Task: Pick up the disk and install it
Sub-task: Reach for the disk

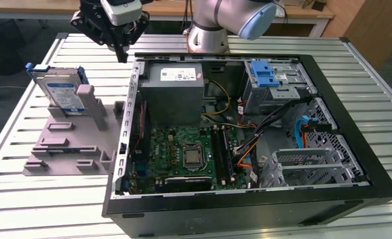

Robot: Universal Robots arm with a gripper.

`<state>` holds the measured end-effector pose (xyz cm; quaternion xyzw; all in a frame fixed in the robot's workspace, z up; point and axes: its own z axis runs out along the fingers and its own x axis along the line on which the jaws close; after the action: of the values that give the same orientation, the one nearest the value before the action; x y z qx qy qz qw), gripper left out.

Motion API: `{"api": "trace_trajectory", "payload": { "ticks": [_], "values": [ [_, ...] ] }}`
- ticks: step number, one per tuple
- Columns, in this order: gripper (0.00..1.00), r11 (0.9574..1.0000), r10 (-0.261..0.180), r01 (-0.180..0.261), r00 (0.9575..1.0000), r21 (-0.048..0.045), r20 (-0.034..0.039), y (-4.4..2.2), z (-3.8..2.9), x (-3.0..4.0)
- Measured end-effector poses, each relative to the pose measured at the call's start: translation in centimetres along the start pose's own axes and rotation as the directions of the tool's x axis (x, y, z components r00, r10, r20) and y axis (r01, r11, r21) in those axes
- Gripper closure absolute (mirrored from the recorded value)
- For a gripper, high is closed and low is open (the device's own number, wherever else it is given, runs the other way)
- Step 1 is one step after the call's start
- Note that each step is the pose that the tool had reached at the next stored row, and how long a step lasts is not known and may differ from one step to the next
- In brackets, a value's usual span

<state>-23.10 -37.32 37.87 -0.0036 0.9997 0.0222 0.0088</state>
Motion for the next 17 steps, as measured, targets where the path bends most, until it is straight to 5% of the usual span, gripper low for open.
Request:
{"api": "trace_trajectory", "payload": {
  "ticks": [5,17],
  "values": [
    [0.89,1.0,0.0,0.0,1.0,-0.0002,0.0002,0.19,0.05,0.85],
    [0.89,1.0,0.0,0.0,1.0,-0.0001,0.0001,0.28,0.05,1.36]
  ]
}}
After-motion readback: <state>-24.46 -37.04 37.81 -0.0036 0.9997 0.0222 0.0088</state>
